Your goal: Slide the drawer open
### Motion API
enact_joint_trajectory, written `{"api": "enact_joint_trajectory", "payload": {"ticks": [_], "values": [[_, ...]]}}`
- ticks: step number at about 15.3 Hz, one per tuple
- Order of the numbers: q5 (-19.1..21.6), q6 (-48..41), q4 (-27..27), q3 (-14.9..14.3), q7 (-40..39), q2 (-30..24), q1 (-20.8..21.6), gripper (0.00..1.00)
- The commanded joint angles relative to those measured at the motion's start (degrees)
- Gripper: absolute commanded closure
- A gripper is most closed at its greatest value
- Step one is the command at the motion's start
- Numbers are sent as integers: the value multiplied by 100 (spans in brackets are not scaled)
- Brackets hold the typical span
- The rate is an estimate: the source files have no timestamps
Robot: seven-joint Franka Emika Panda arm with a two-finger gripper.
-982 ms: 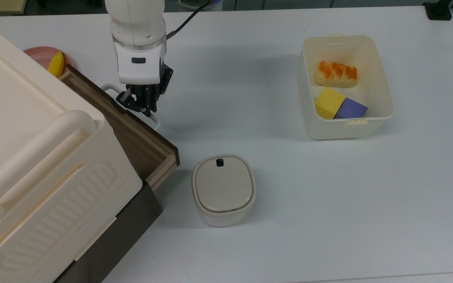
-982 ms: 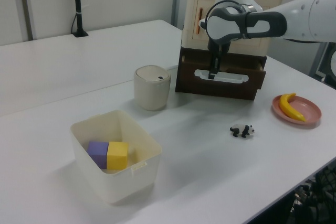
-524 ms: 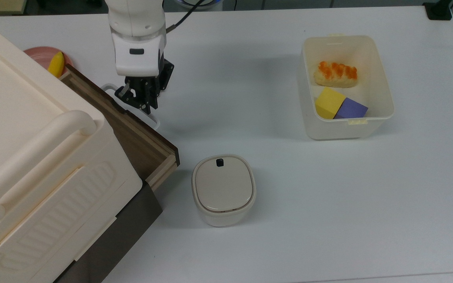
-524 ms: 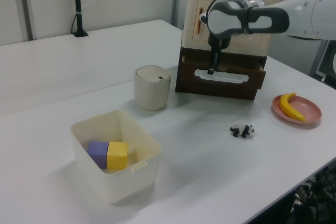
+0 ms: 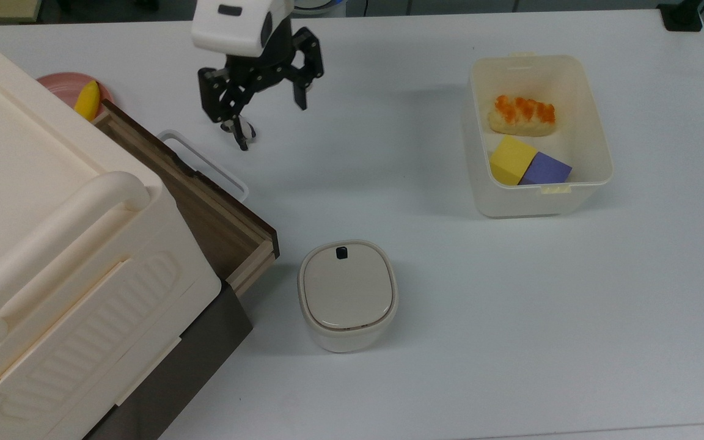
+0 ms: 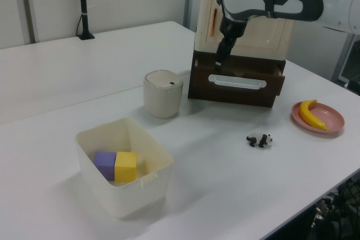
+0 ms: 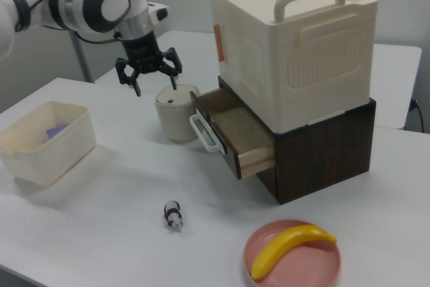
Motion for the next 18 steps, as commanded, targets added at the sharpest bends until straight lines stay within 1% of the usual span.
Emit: {"api": "enact_joint_trajectory", "payload": {"ticks": [1,4,5,7,10,11,16,18], "values": [[58,-408,-126,-30,1568,-275,280,0],[41,-637,-134,-30,2476,-363,333,0],[32,-716,-134,-39,2914,-477,333,0],[6,-987,-117,-109,3478,-696,307,0],[6,-1296,-117,-127,3603,-899,298,0],[32,-1357,-117,-223,3786,-952,307,0],[76,-1332,-99,-267,3823,-979,316,0],[181,-1332,-99,-267,3832,-961,316,0]]}}
